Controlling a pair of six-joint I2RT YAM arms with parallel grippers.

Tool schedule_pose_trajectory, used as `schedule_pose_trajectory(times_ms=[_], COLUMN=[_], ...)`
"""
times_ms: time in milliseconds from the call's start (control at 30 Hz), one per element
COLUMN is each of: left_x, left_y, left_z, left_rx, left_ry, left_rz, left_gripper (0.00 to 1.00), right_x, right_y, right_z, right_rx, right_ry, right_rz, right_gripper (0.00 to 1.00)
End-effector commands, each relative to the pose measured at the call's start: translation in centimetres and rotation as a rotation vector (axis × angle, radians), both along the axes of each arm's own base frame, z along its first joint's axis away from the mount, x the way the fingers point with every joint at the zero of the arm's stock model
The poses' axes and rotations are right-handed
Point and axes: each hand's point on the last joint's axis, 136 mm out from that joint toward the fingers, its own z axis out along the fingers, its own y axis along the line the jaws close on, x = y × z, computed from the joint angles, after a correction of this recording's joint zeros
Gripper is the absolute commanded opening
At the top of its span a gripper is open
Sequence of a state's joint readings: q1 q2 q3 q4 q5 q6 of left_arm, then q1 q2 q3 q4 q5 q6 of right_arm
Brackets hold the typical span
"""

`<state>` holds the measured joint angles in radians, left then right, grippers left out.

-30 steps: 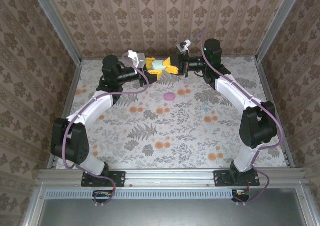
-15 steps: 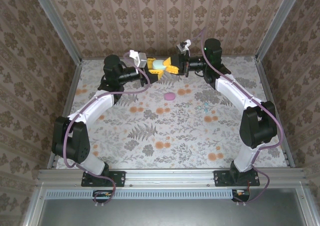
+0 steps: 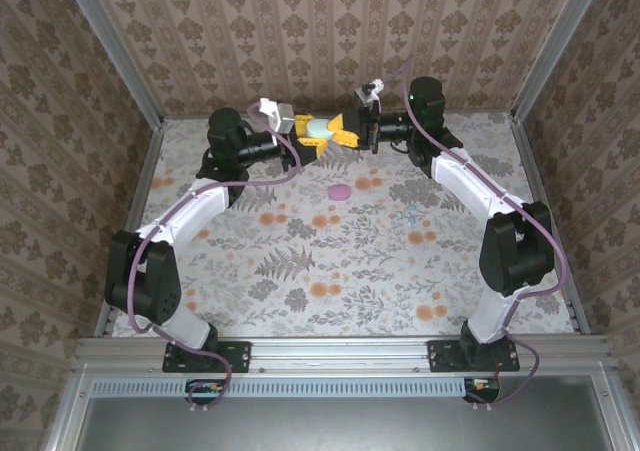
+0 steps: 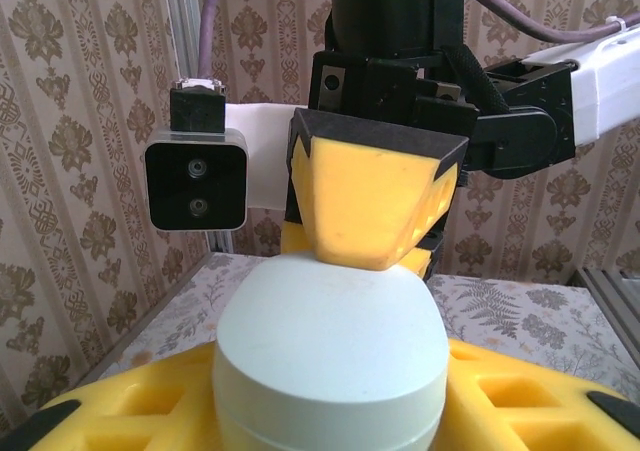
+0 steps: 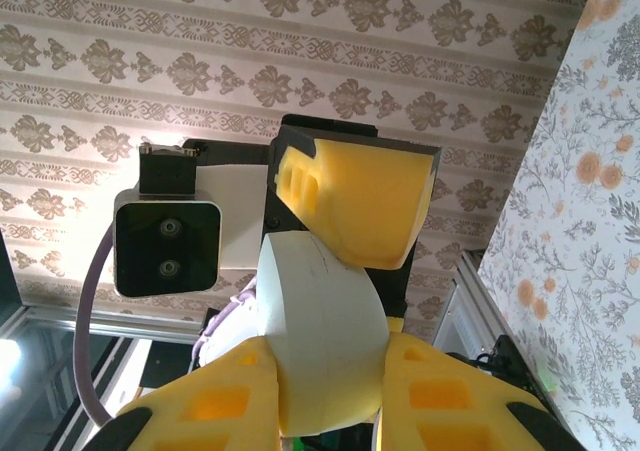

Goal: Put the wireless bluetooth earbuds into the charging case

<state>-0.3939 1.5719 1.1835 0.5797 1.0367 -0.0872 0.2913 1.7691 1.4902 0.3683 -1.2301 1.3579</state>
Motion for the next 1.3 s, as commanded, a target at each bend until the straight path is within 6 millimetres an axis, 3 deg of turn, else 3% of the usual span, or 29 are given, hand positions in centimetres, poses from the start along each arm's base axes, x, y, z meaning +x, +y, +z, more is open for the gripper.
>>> schedule_pose_trajectory(times_ms=[0, 300, 400, 533, 633, 833, 1067, 1267], left_x=[-0.2, -0.2, -0.3, -0.4, -0.6, -1.2, -2.8, -3.3], left_y=[-0.3, -0.3, -0.3, -0.3, -0.4, -1.2, -3.0, -3.6], left_z=[1.1, 1.5, 1.5, 1.1, 0.8, -0.1, -1.0, -1.1], left_rx=[-0.01, -0.017, -0.019, -0.022, -0.027, -0.049, -0.067, -0.089], left_ry=[-0.027, -0.032, -0.031, -0.018, -0.004, 0.041, 0.075, 0.083], left_rz=[-0.022, -0.02, -0.021, -0.013, -0.001, 0.015, -0.017, -0.03], left_gripper=[0.47, 0.34, 0.32, 0.3, 0.3, 0.29, 0.28, 0.28], right_x=[-0.4, -0.1, 0.1, 0.6, 0.3, -0.2, -3.0, -3.1], right_y=[-0.2, -0.2, -0.4, -1.4, -2.5, -4.8, -4.0, -4.5], right_z=[0.6, -0.6, -1.1, -0.9, -1.1, -3.1, -3.3, -3.2], right_rx=[0.011, -0.01, -0.041, -0.072, -0.141, -0.393, -0.533, -0.576], right_ry=[-0.038, -0.005, -0.009, -0.042, -0.123, -0.442, -0.831, -0.88], right_rz=[0.008, -0.011, -0.036, -0.098, -0.149, -0.278, -0.239, -0.263], right_gripper=[0.19, 0.24, 0.42, 0.55, 0.6, 0.61, 0.61, 0.62])
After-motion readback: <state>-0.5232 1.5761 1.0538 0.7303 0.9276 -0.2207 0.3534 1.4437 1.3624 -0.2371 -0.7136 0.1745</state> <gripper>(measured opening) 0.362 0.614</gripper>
